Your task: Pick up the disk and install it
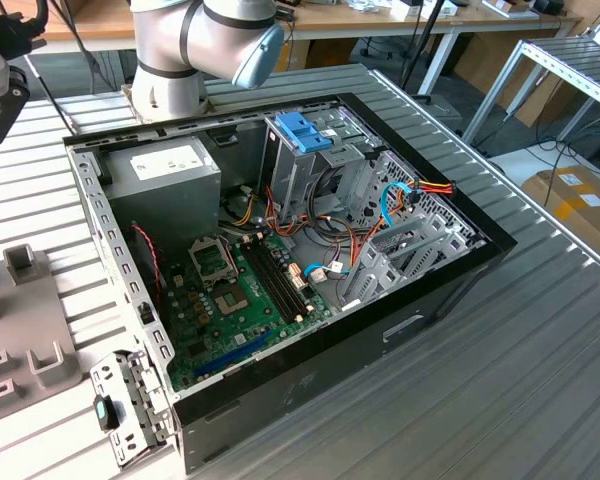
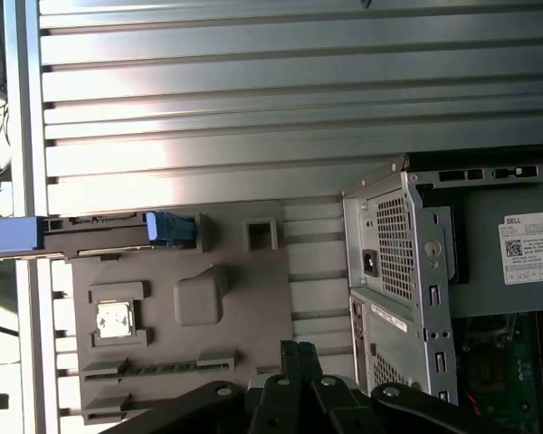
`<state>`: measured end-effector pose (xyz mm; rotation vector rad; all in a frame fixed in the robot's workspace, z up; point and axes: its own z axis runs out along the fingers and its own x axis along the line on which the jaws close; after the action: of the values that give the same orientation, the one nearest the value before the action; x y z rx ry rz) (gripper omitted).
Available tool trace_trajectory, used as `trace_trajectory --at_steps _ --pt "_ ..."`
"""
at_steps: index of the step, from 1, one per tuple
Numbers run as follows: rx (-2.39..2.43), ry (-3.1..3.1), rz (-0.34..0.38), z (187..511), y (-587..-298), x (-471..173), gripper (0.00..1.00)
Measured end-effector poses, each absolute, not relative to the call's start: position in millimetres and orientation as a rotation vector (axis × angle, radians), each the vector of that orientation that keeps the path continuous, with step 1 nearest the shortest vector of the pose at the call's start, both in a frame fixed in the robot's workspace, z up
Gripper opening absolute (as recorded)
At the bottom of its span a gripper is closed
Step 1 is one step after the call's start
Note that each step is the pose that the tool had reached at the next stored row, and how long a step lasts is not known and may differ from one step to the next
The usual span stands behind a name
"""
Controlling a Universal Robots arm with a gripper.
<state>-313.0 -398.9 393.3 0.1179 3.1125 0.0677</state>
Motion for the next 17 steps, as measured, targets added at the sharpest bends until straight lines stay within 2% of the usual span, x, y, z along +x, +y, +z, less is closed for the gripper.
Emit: trace_trajectory --at_steps 17 --pt "0.118 3.112 0.068 393.3 -398.9 -317.1 0.11"
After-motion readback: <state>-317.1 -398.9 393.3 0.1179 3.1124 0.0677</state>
